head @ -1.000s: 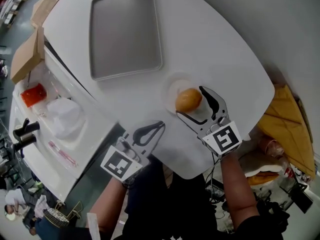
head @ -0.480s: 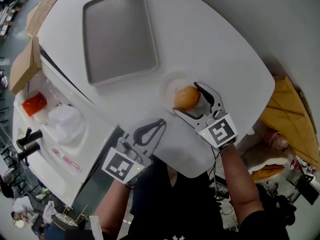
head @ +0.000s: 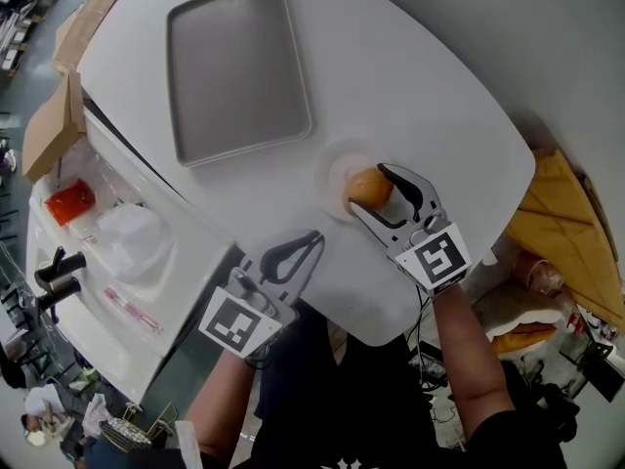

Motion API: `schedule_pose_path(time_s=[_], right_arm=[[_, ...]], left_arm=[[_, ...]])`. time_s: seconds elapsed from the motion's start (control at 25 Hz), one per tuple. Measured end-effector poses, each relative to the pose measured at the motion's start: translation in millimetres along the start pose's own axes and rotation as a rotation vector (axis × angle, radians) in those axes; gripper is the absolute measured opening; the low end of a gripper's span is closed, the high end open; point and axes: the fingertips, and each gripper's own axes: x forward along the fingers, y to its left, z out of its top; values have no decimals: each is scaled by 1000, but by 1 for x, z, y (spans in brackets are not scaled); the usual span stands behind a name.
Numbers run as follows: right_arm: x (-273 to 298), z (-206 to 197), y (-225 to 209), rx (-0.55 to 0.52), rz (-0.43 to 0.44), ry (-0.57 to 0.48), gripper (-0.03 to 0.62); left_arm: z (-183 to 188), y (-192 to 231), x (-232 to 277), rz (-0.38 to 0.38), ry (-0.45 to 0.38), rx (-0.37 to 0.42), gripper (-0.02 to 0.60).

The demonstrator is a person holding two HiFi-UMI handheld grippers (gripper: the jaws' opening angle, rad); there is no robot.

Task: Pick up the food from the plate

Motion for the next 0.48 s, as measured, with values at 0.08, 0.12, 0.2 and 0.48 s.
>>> schedule_pose_path(time_s=[0.08,0.12,0.2,0.48], right_arm=[[-1,0,2,-1,2,6,267],[-1,-1,3,3,4,10,267],[-1,-1,5,16,6,17,268],[4,-11,7,-11,16,51,308]], left_arm=[[1,-1,-2,-1,-2,3,18],[1,-2,-4,-1,-1,2,18],[0,-2,-5,-2,3,0,18],[-2,0,-9,4,2,-4,18]])
